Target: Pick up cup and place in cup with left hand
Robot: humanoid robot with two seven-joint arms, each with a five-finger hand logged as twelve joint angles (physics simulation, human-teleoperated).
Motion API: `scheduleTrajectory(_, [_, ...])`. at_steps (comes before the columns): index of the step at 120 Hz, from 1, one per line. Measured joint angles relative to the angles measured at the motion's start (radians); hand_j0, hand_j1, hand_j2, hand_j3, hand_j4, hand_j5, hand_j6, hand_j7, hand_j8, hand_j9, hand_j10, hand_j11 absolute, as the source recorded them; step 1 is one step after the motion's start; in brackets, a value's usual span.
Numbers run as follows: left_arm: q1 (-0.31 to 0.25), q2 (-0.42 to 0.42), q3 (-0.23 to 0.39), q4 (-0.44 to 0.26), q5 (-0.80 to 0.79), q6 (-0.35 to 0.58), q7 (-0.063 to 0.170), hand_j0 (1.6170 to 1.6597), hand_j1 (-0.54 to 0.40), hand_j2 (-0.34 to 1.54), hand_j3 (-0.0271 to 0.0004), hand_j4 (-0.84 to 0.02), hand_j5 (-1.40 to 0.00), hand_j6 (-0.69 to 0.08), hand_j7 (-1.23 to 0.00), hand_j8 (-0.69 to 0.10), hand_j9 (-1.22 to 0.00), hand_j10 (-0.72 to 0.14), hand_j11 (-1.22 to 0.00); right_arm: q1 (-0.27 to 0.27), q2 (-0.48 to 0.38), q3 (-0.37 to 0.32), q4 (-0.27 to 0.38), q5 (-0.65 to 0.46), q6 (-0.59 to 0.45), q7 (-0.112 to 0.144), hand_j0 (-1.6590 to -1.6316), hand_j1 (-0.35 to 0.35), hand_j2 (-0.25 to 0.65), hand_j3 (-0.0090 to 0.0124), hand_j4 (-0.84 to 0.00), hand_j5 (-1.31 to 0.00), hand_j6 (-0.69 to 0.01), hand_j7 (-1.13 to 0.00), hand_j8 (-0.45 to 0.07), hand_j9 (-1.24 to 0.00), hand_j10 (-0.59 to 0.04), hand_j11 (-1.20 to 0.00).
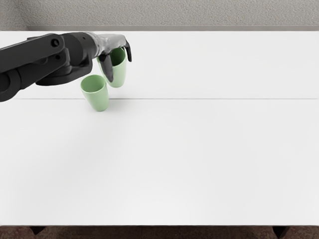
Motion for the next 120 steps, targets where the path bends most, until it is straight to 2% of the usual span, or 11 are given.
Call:
scheduleTrajectory(30, [-0.034,0.005,-0.001,0.002,-0.035,-0.023,0.0,1.6529,-0.096,0.06,0.0,-0.49,-0.67,-0.335,-0.66,-0.251,-0.68,-0.339,-0.68,0.0,0.0,0.0,0.0,0.0,0.0,0.0,-1.6581,-0.316,-0.006,0.0,-0.028,-0.04,-0.028,-0.04,-0.028,-0.04,-0.028,-0.04])
scheduleTrajectory(40, [-0.051,0.005,-0.003,0.01,-0.052,-0.079,0.0,1.6529,-0.107,0.06,0.0,-0.493,-0.67,-0.339,-0.66,-0.251,-0.68,-0.341,-0.68,0.0,0.0,0.0,0.0,0.0,0.0,0.0,-1.6581,-0.316,-0.006,0.0,-0.028,-0.04,-0.028,-0.04,-0.028,-0.04,-0.028,-0.04])
scheduleTrajectory(63, [-0.135,0.004,-0.004,0.069,-0.141,-0.242,0.0,1.6528,-0.102,0.05,0.0,-0.492,-0.67,-0.335,-0.66,-0.251,-0.68,-0.34,-0.68,0.0,0.0,0.0,0.0,0.0,0.0,0.0,-1.6581,-0.316,-0.006,0.0,-0.028,-0.04,-0.028,-0.04,-0.028,-0.04,-0.028,-0.04])
scheduleTrajectory(82, [-0.135,0.008,-0.002,0.103,-0.18,-0.3,0.0,1.6527,-0.097,0.04,0.0,-0.49,-0.67,-0.339,-0.66,-0.254,-0.68,-0.343,-0.68,0.0,0.0,0.0,0.0,0.0,0.0,0.0,-1.6581,-0.316,-0.006,0.0,-0.028,-0.04,-0.028,-0.04,-0.028,-0.04,-0.028,-0.04])
scheduleTrajectory(120, [-0.137,0.024,0.0,0.135,-0.19,-0.316,0.0,1.653,-0.096,0.05,0.0,-0.492,-0.67,-0.34,-0.66,-0.255,-0.68,-0.345,-0.67,0.0,0.0,0.0,0.0,0.0,0.0,0.0,-1.6581,-0.316,-0.006,0.0,-0.028,-0.04,-0.028,-0.04,-0.028,-0.04,-0.028,-0.04])
